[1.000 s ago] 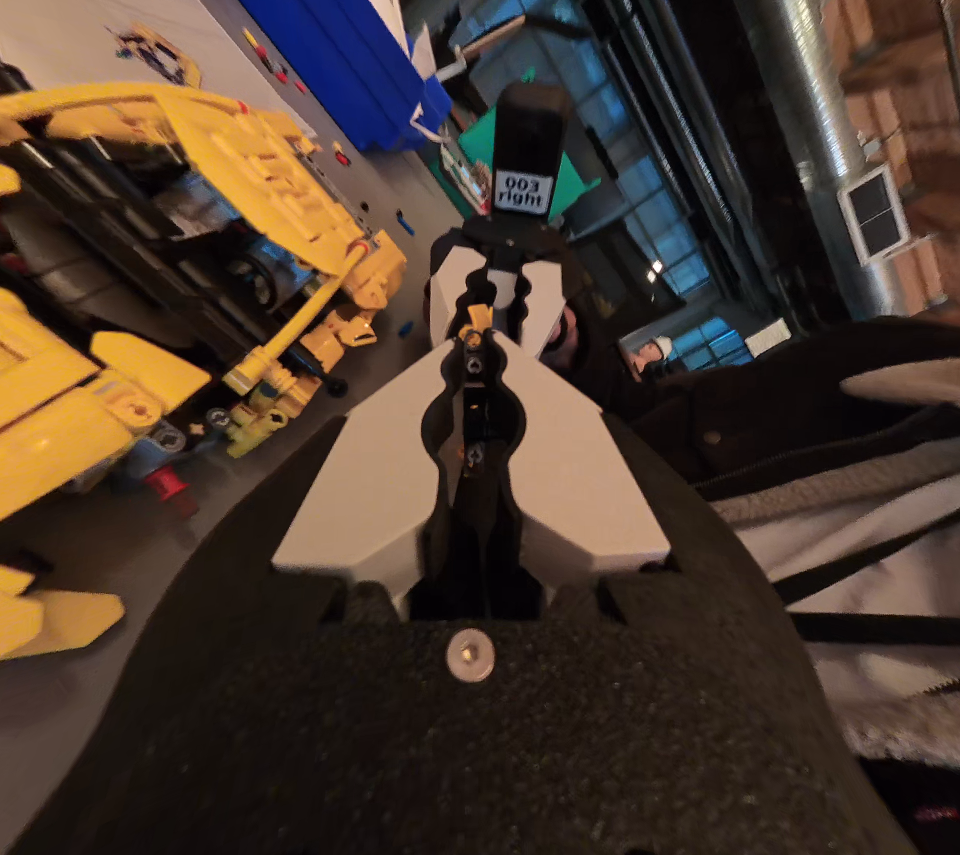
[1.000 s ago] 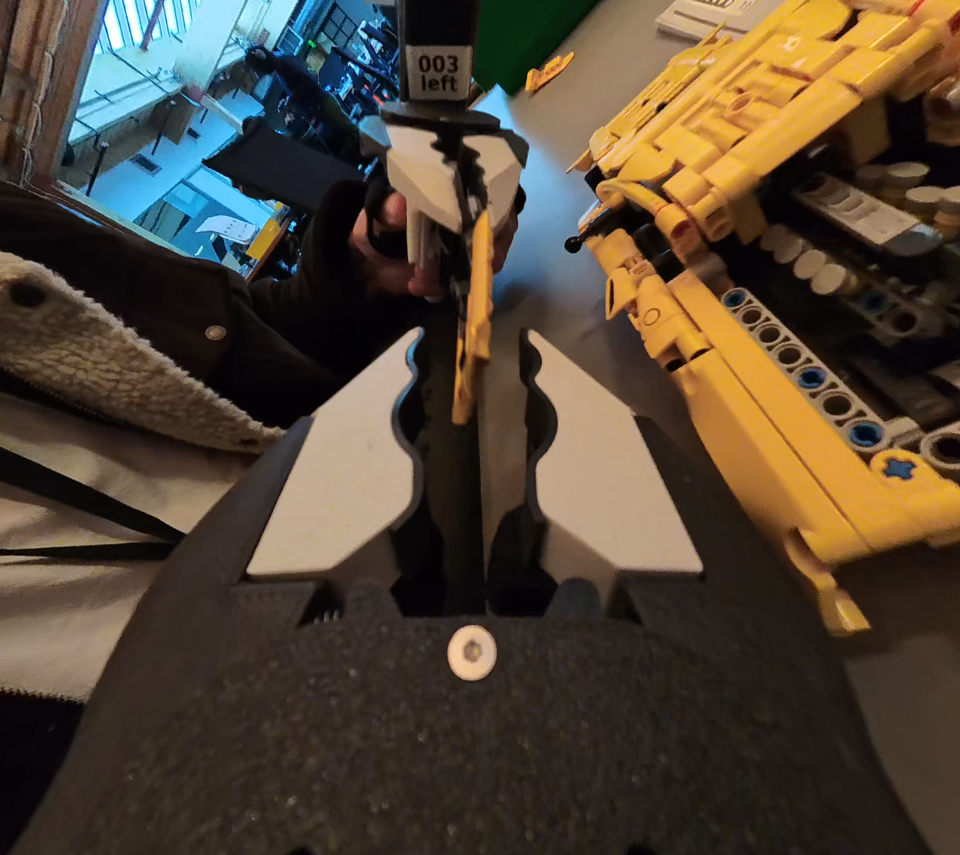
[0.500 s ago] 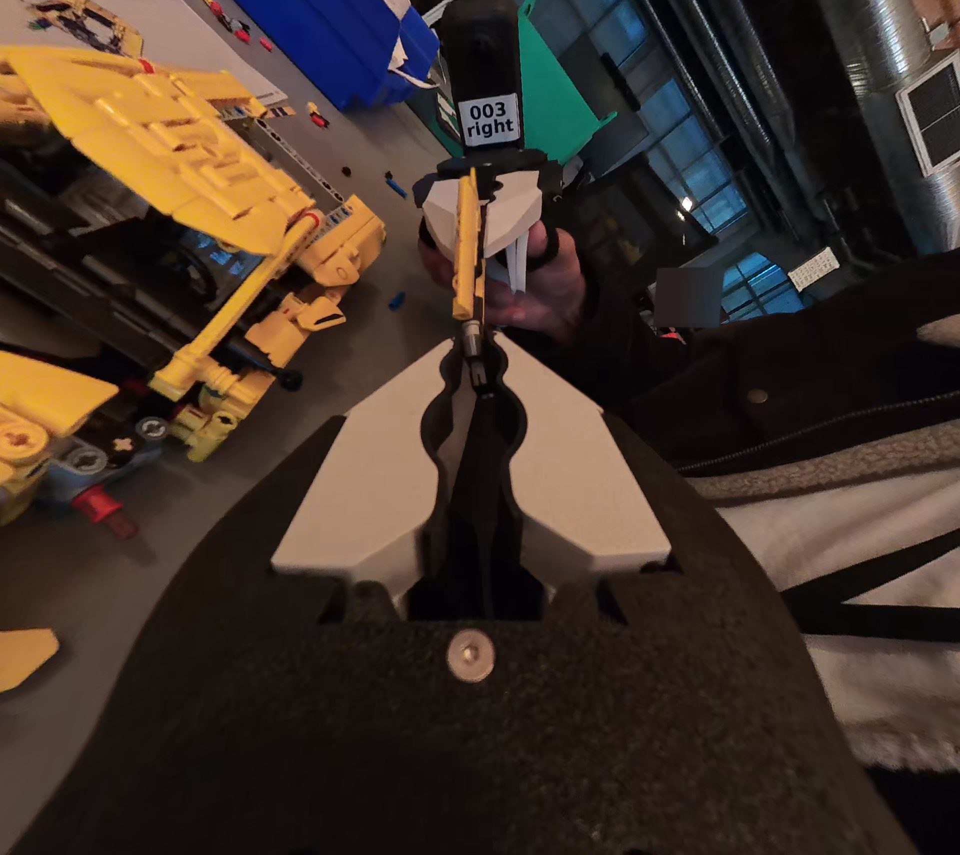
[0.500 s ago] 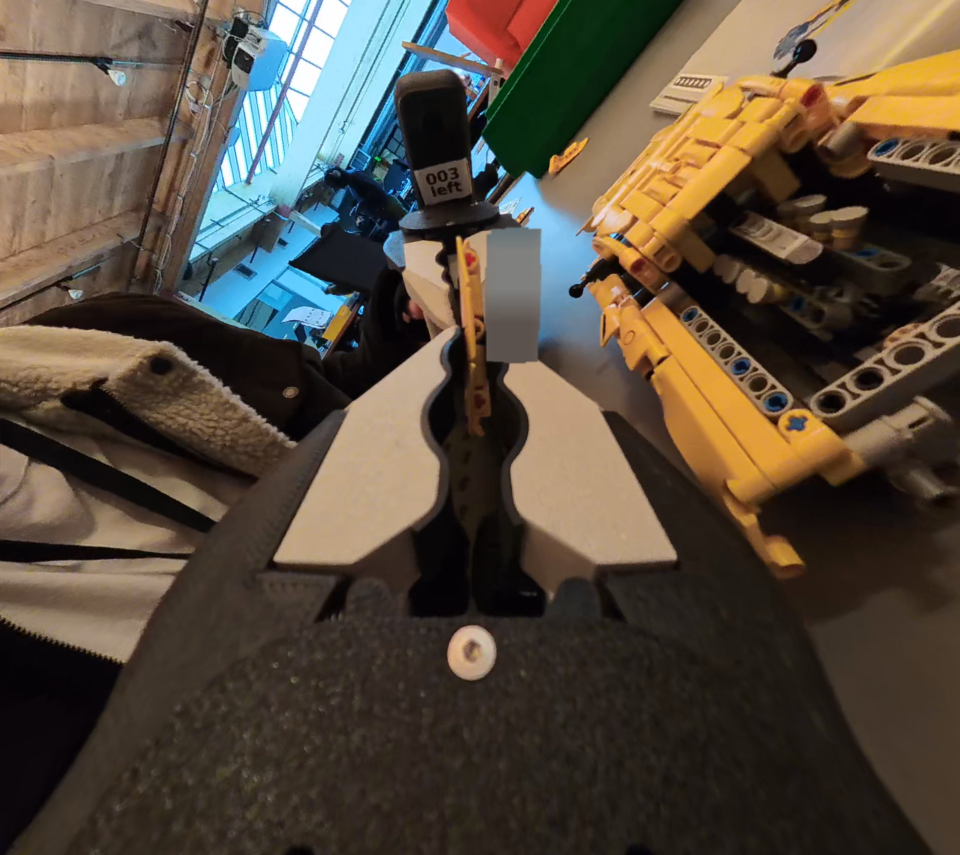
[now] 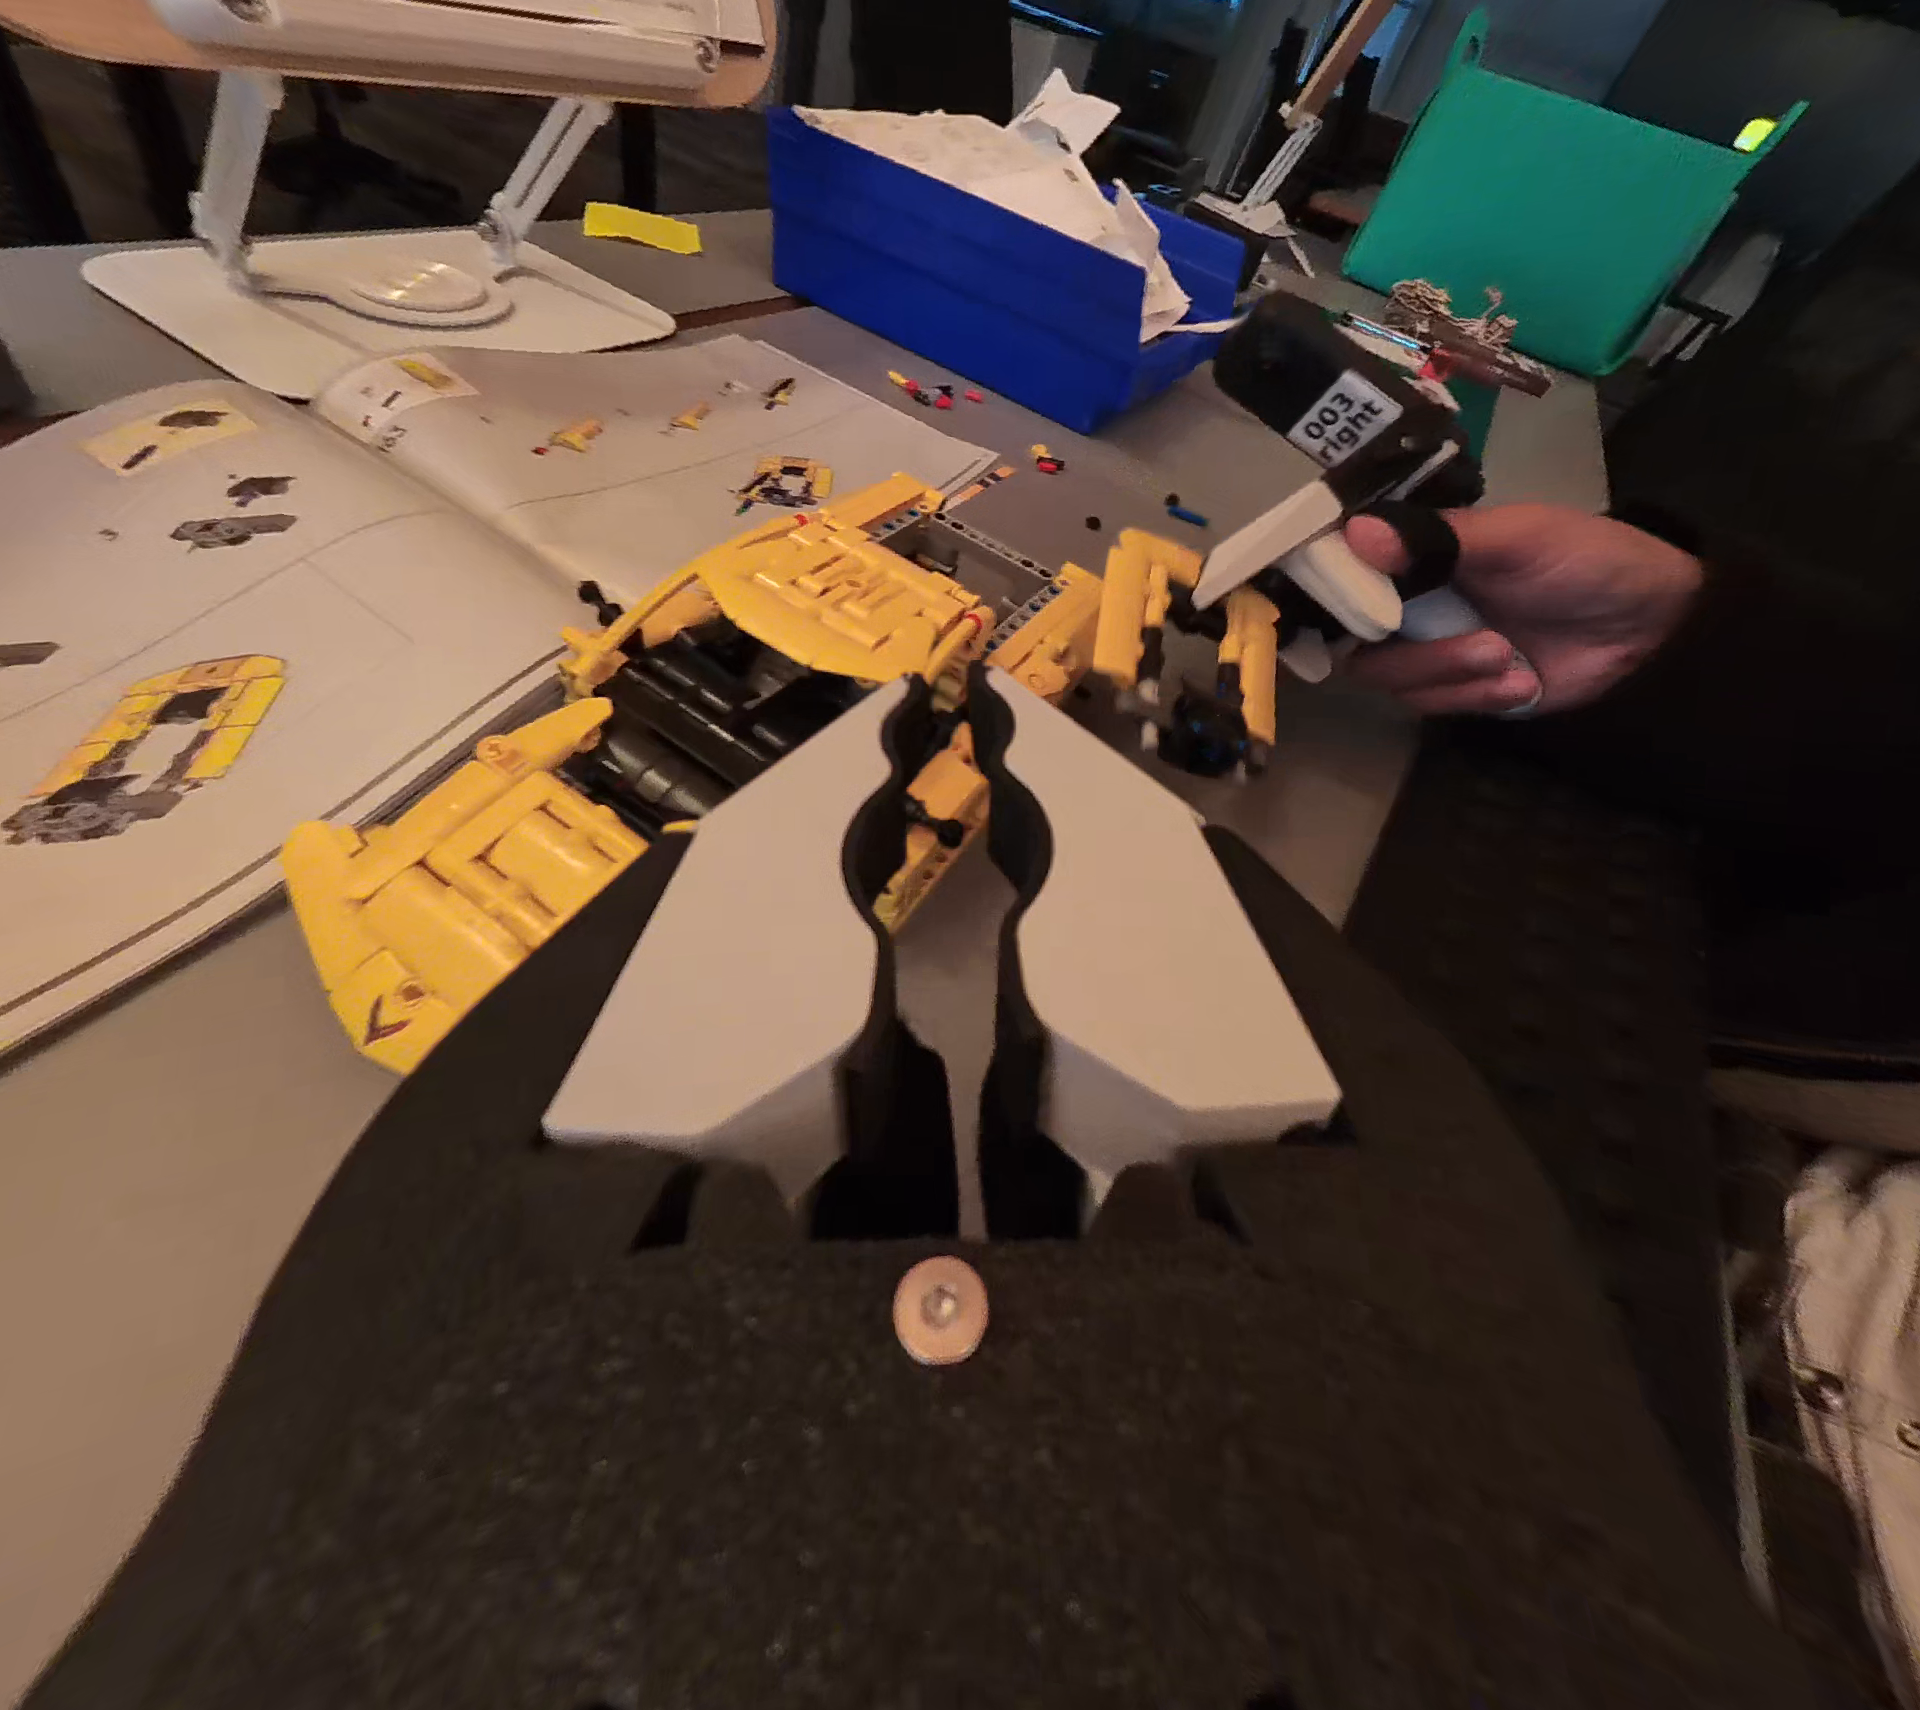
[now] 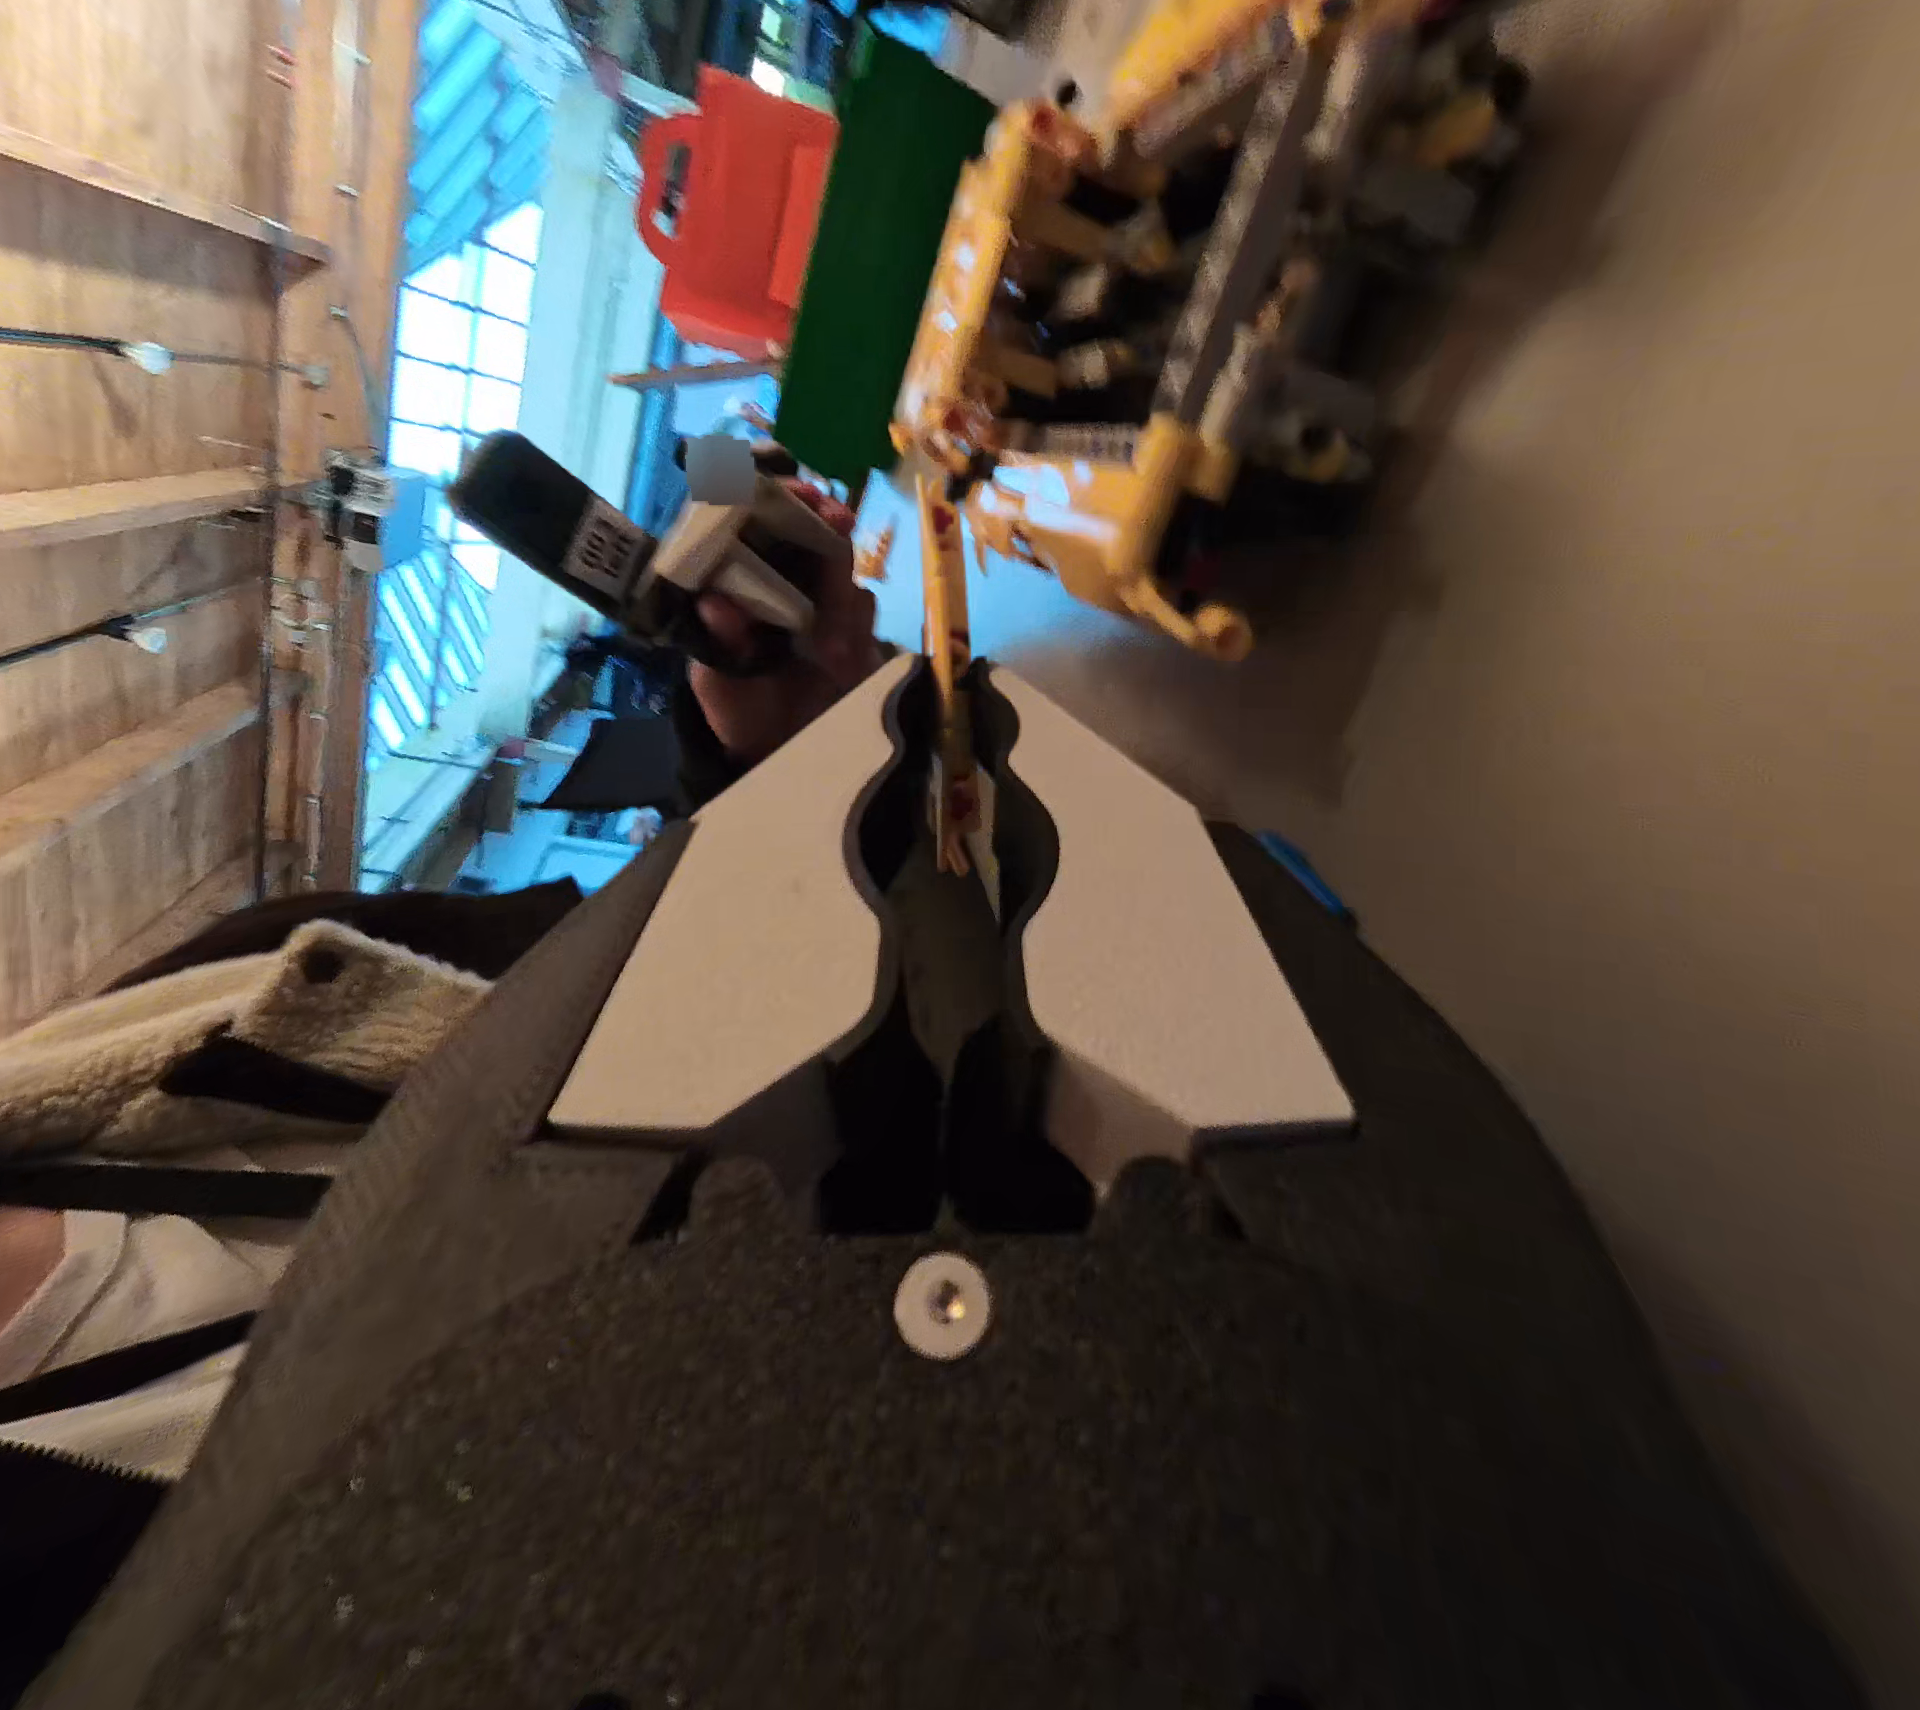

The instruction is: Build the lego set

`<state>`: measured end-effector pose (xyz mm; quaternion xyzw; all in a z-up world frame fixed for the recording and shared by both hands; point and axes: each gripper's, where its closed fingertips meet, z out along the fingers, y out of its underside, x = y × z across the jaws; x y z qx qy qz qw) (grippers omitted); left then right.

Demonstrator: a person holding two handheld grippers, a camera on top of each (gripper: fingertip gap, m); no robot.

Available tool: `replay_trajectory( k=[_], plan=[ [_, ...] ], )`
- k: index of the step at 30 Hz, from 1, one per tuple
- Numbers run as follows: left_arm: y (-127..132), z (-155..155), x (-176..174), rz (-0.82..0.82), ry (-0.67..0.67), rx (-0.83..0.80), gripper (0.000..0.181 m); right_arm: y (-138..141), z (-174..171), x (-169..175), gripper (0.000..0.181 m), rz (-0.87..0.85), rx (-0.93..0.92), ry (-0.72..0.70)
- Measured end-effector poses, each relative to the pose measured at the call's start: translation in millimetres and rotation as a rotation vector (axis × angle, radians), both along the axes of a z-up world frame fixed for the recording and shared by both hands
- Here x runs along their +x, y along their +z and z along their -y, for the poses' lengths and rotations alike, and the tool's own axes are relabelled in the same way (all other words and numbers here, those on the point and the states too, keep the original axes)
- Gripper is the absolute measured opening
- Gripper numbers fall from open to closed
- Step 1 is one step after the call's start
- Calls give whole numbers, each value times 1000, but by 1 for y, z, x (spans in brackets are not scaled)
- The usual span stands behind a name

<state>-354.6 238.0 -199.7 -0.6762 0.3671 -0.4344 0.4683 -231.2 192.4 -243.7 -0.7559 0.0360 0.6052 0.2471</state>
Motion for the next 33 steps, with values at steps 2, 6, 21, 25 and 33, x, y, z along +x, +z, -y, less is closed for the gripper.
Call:
replay_trajectory(
  k=[2, 6, 21, 25, 33],
  plan=[
    [0, 4, 3, 4, -22, -6, 7, -16, 13, 0, 7, 123, -35, 28],
    [2, 7, 2, 38, -37, -30, 7, -31, 28, 2, 7, 343, -51, 50],
    [-4, 7, 5, 33, -61, -79, 8, -50, 35, 8, 31, 639, 6, 8],
    [-4, 2, 2, 52, -52, -117, 10, -47, 38, 18, 35, 701, 36, 9],
    [38, -37, -13, 94, 95, -32, 10, 37, -31, 64, 43, 808, 328, -103]
  ],
)
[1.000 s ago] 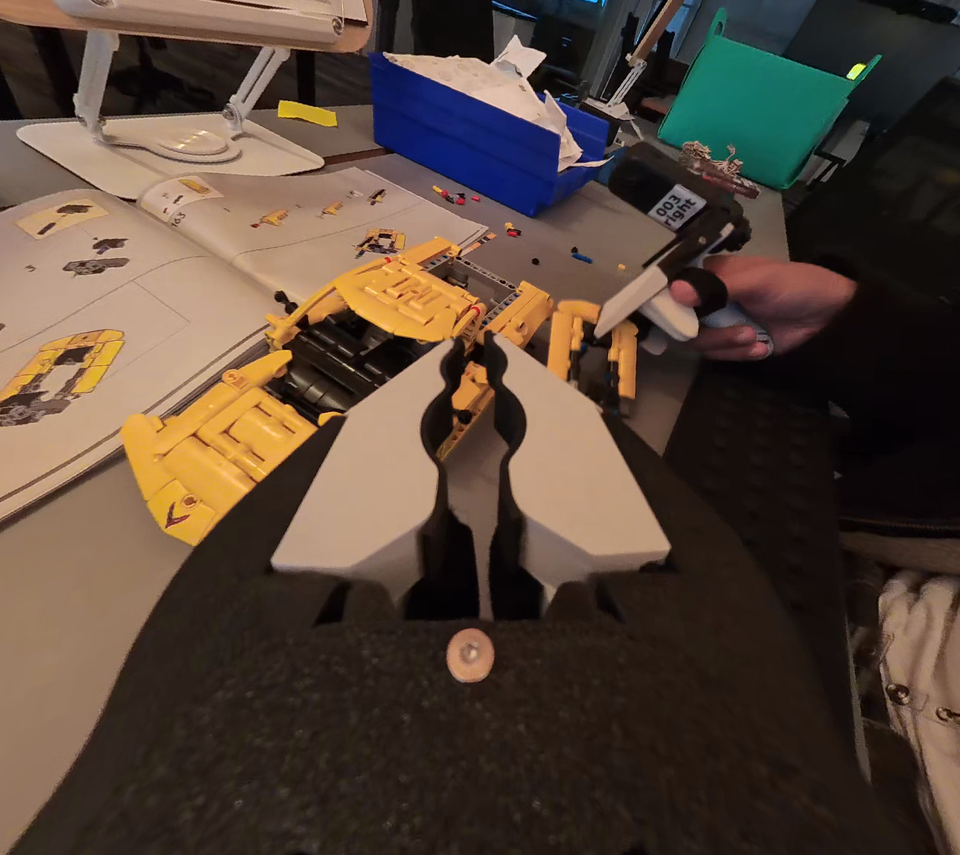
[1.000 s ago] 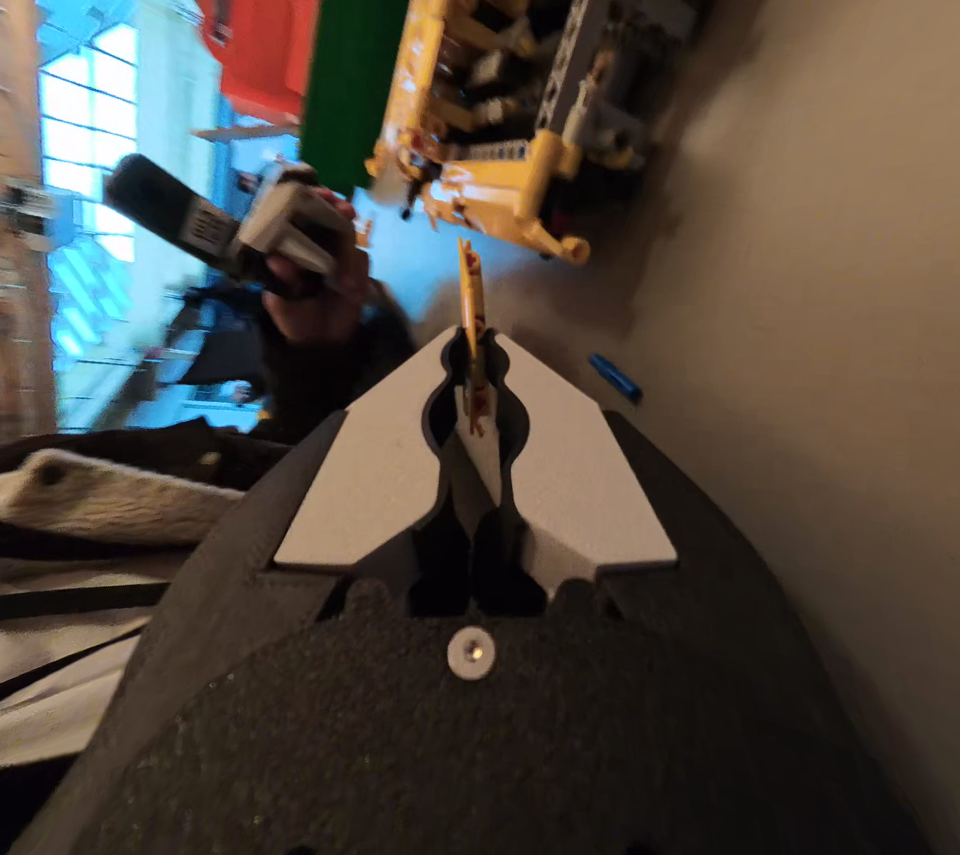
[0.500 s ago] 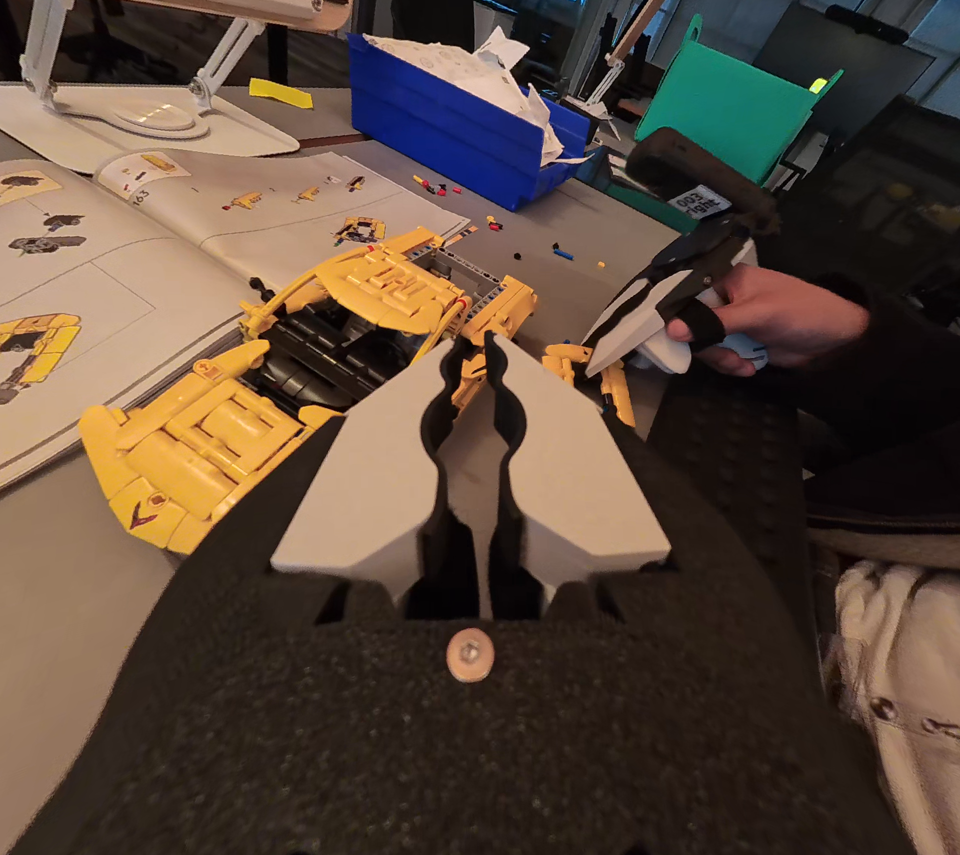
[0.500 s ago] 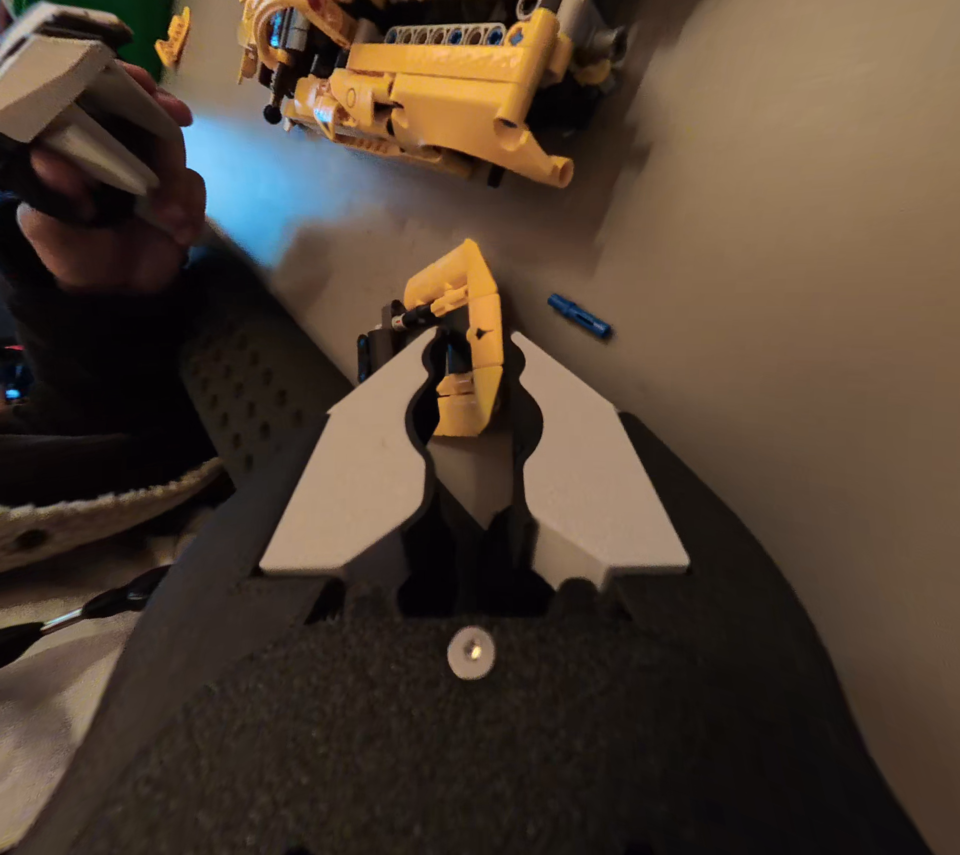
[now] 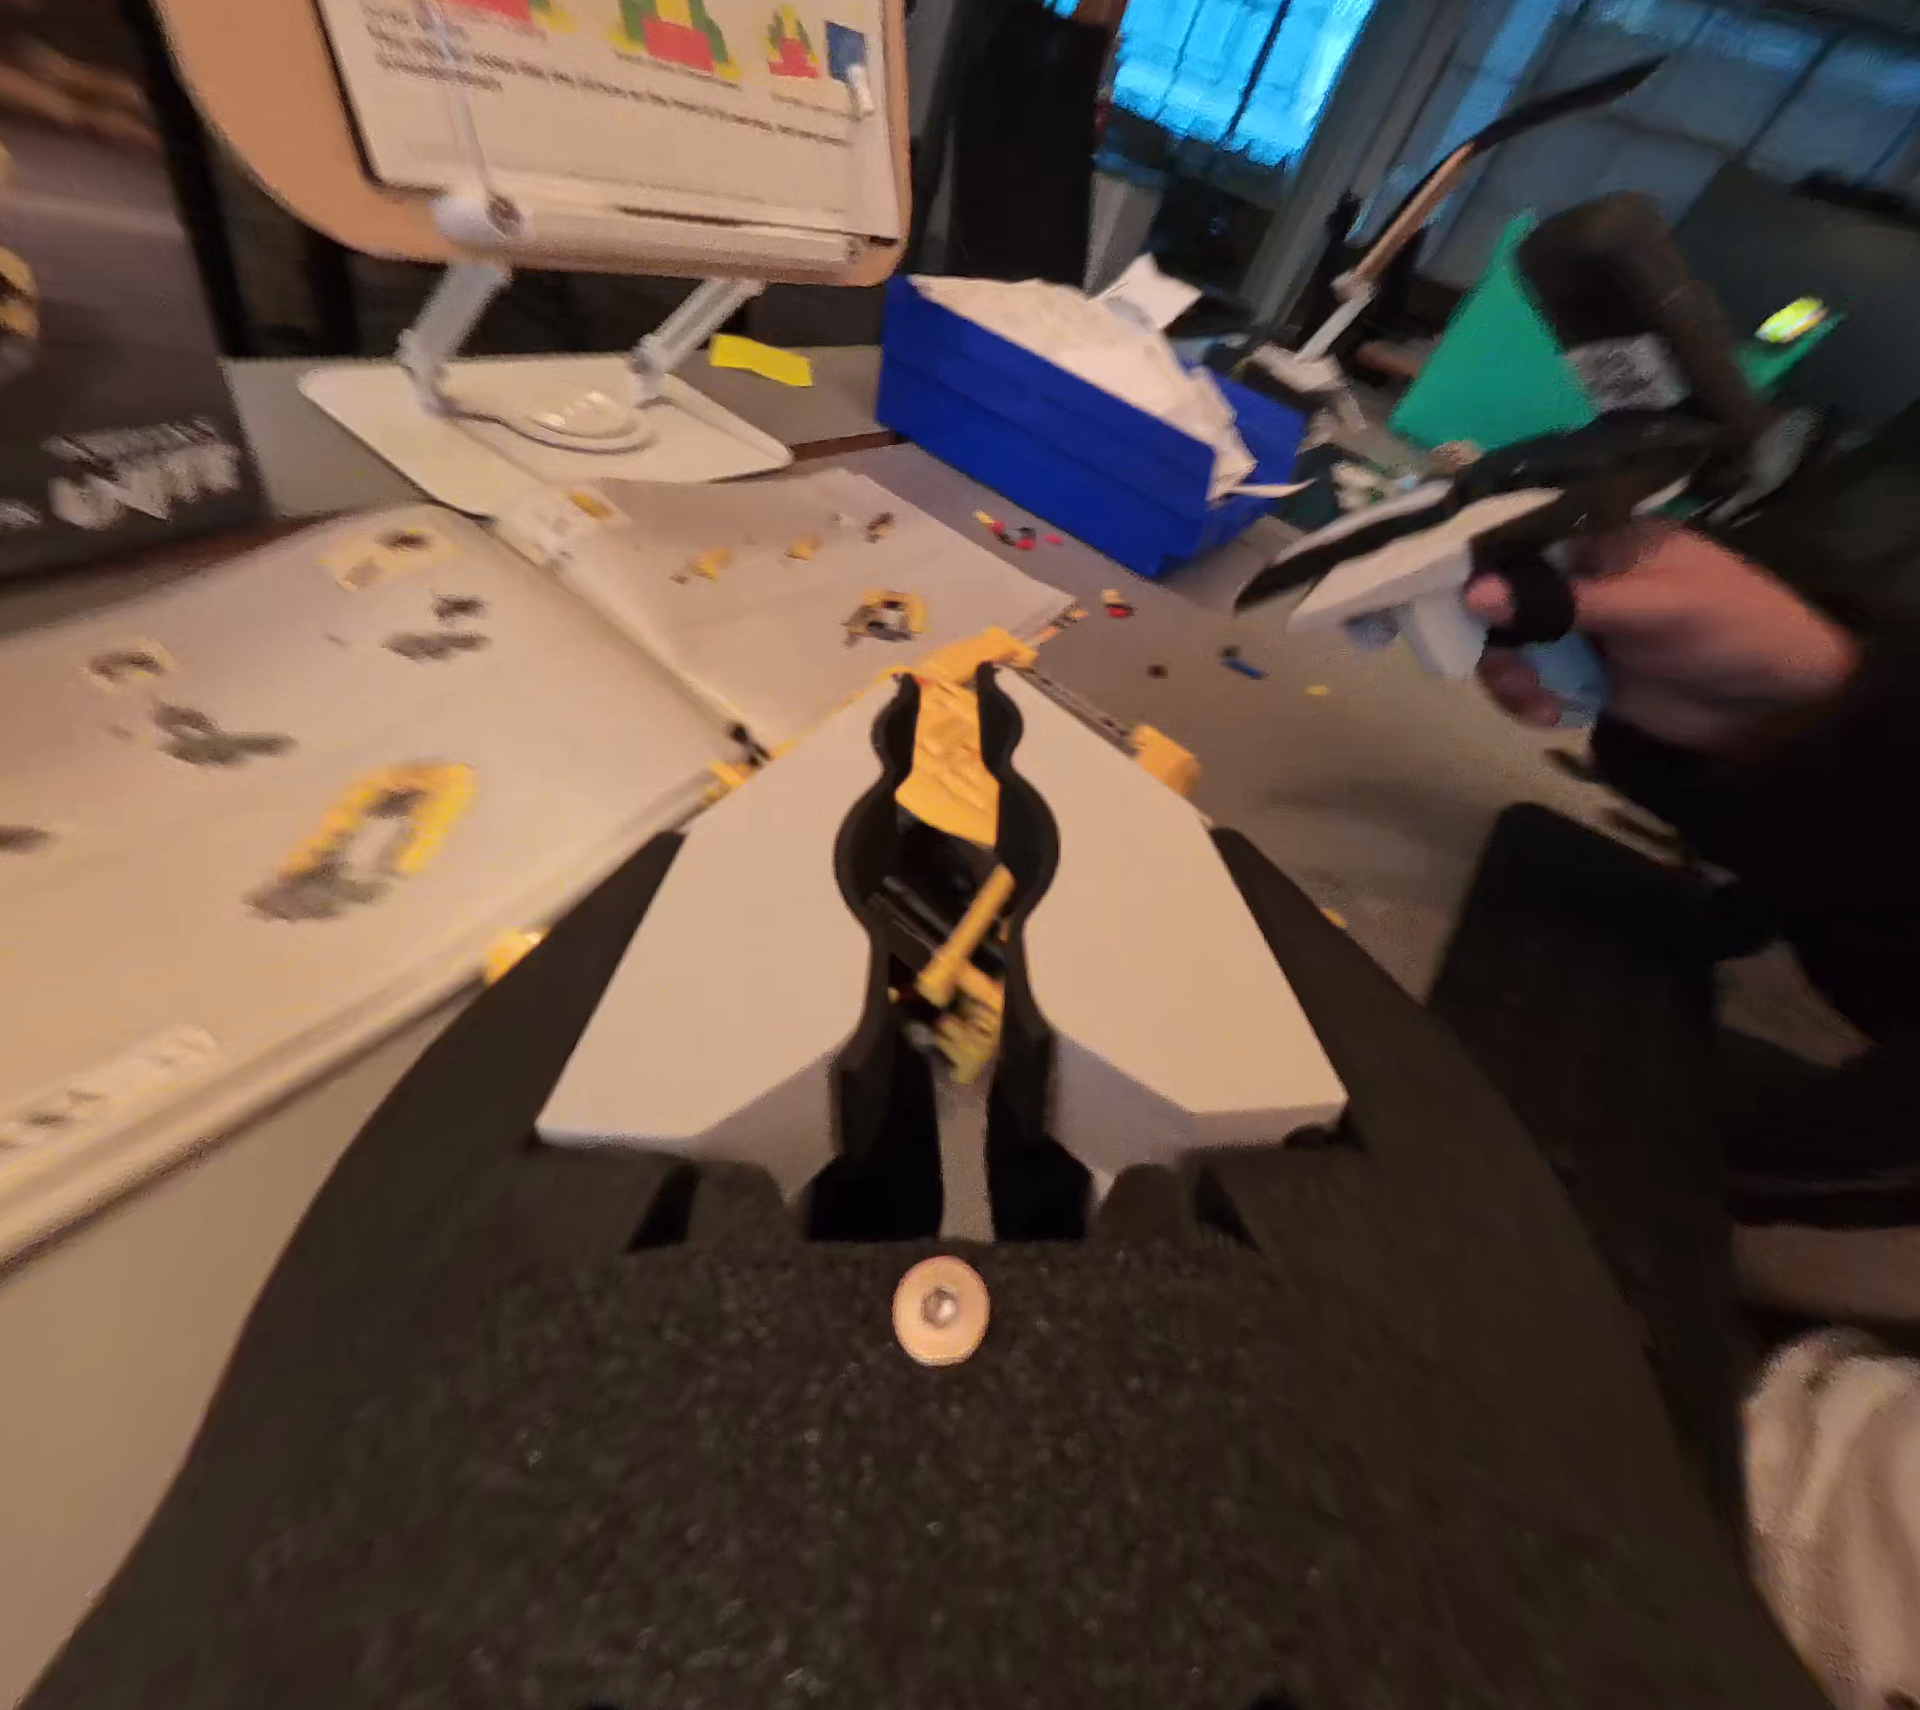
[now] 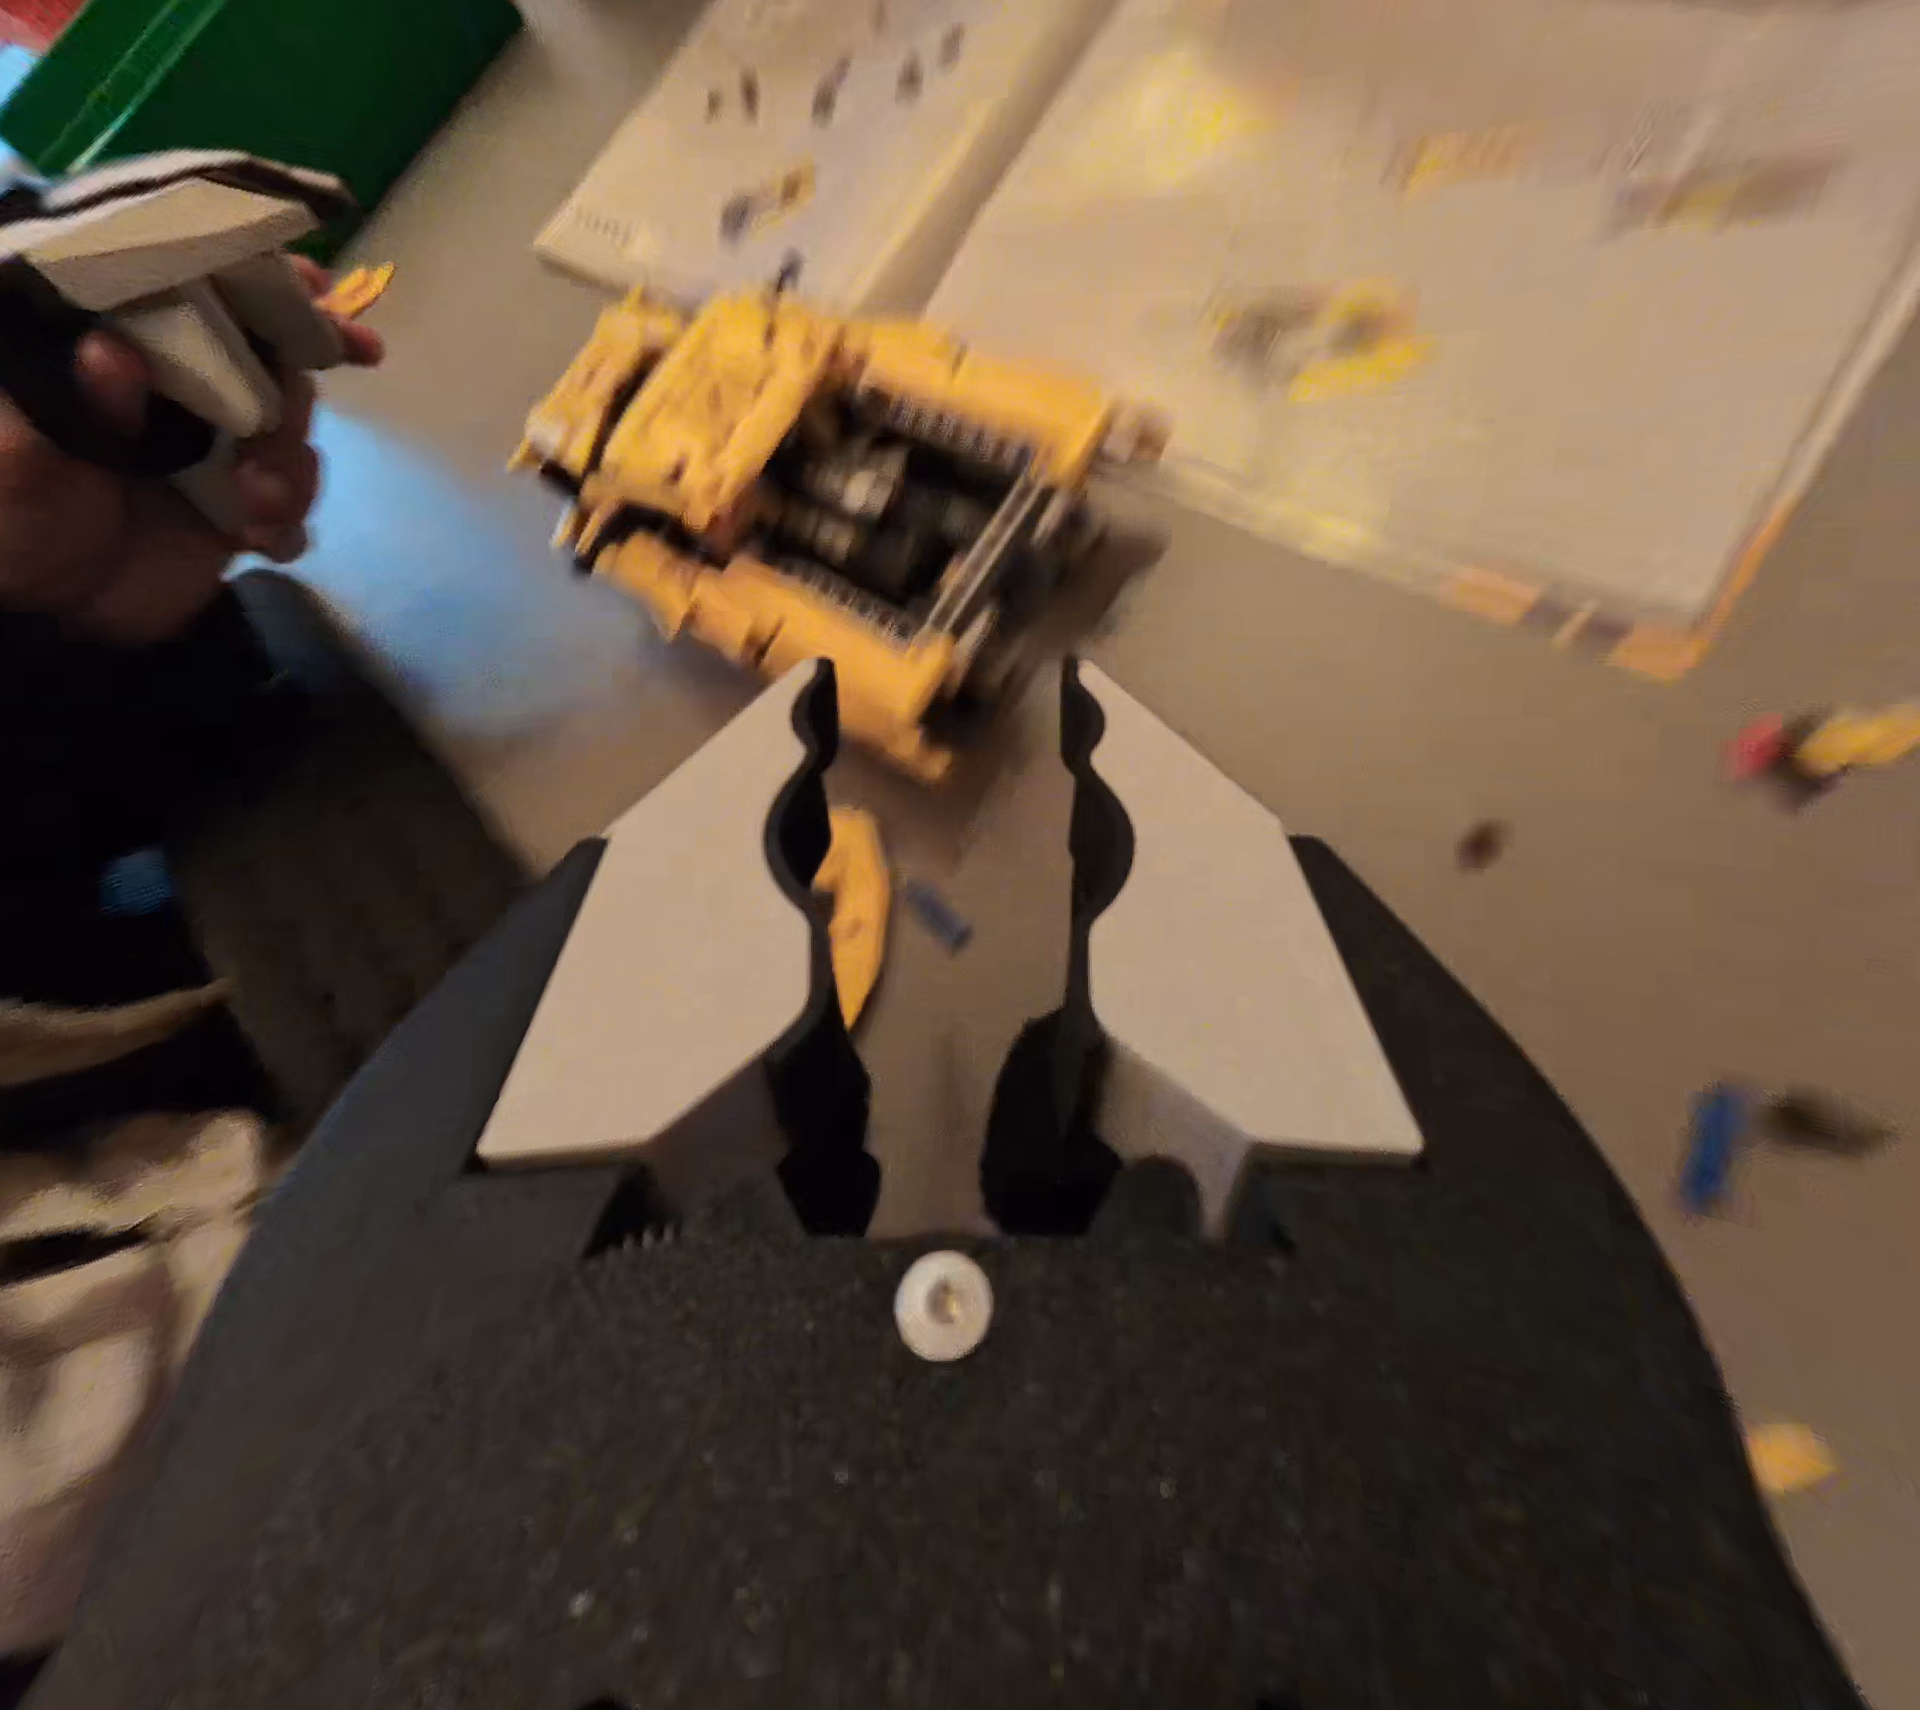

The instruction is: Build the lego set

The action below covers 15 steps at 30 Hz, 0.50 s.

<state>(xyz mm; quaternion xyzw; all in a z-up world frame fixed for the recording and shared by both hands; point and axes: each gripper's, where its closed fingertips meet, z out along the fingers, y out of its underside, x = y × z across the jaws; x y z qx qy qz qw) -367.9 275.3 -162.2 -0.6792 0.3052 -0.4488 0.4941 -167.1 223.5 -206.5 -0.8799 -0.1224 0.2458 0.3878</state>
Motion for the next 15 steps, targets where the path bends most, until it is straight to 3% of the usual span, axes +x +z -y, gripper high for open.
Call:
replay_trajectory(
  k=[4, 8, 10, 15],
  plan=[
    [20, -70, 0, -305, 158, 68, 5, 40, -90, 16, 49, 128, 218, 14],
    [29, -143, 20, -289, 237, 70, 6, 27, -163, 16, 49, 166, 337, -24],
    [8, -162, 26, -282, 247, 47, 11, 8, -172, 19, 48, 172, 363, -64],
    [-42, -157, 32, -181, 156, -40, 11, -52, -158, 25, 47, 279, 272, 13]
  ],
)
